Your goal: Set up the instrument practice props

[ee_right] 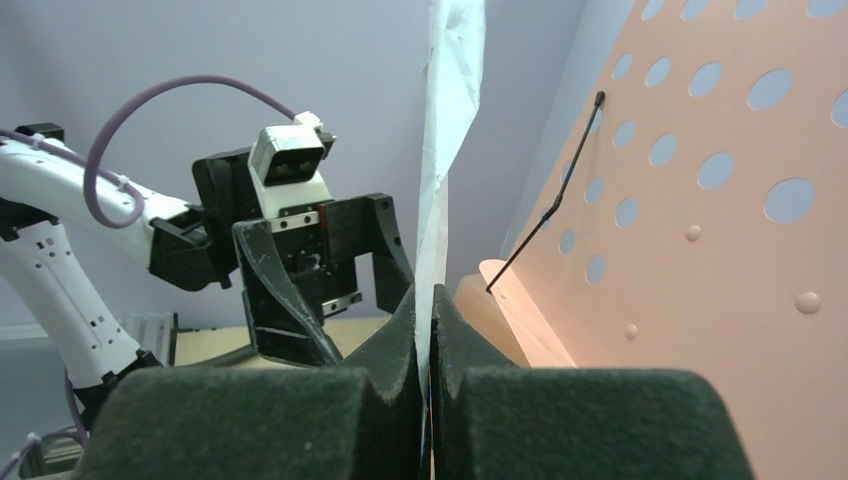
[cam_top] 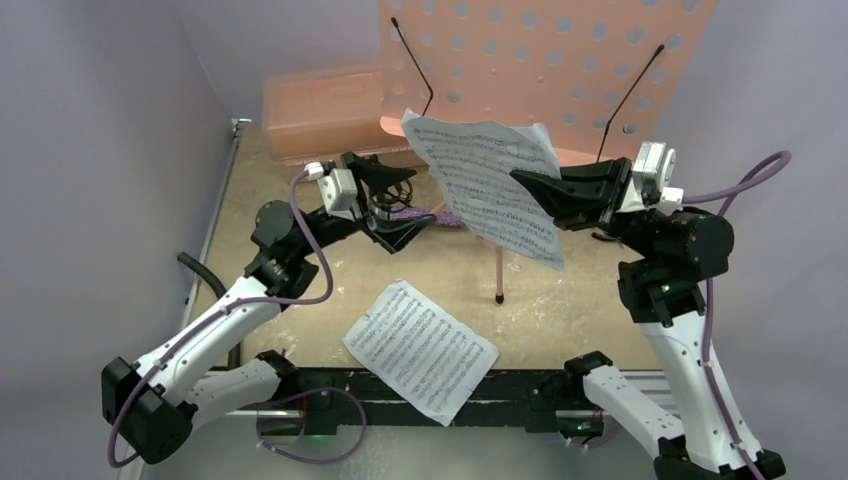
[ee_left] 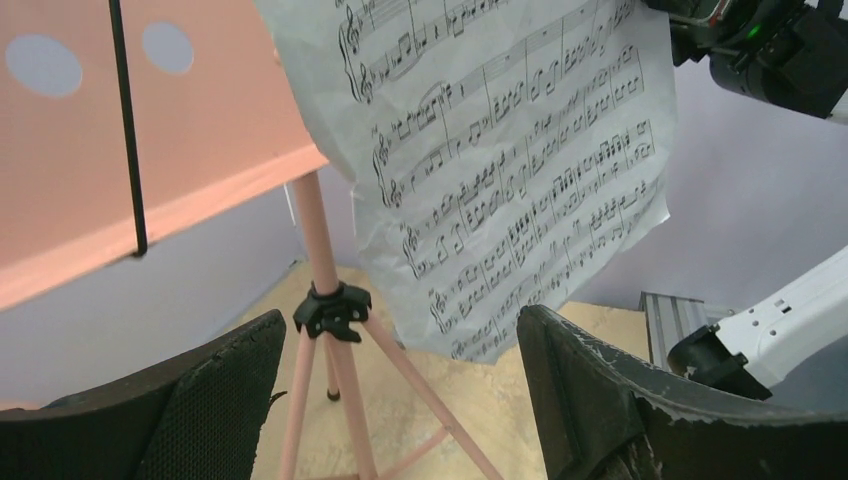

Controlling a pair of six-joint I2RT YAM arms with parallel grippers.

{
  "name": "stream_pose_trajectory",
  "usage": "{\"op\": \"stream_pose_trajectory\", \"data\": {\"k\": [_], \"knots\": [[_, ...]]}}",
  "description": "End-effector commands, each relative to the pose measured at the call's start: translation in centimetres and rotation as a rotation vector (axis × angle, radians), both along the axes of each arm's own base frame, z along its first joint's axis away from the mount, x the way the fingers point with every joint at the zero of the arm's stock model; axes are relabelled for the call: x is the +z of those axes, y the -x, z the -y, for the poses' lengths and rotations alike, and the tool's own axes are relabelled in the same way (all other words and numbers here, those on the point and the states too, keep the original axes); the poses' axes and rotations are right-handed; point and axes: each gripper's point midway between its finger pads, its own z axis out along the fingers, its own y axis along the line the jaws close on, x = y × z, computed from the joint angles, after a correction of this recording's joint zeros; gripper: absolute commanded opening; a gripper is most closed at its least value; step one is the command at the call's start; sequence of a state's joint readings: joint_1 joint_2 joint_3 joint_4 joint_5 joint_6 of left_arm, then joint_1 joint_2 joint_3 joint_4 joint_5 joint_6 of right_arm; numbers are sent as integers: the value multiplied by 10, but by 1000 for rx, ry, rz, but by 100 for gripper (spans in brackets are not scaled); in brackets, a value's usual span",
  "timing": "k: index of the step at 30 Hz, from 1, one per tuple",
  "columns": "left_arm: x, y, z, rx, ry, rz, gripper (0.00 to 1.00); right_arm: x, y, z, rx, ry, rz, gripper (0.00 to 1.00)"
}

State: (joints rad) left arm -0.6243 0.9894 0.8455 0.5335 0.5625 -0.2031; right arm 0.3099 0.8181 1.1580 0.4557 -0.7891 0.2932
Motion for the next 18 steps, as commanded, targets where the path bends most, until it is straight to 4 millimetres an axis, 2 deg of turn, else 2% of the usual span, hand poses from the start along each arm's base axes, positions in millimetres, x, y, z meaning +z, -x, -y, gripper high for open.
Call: {"op": "stream_pose_trajectory", "data": {"k": [1,7,18], "knots": [[51,14,8,-79,122,133,84,26,24,1,50,-21,94,0],[56,25,32,-166,125,137,78,32,27,1,66,-30,106,0],[66,43,33,-249,169,130,65,31,31,-2,106,-35,86,0]]}}
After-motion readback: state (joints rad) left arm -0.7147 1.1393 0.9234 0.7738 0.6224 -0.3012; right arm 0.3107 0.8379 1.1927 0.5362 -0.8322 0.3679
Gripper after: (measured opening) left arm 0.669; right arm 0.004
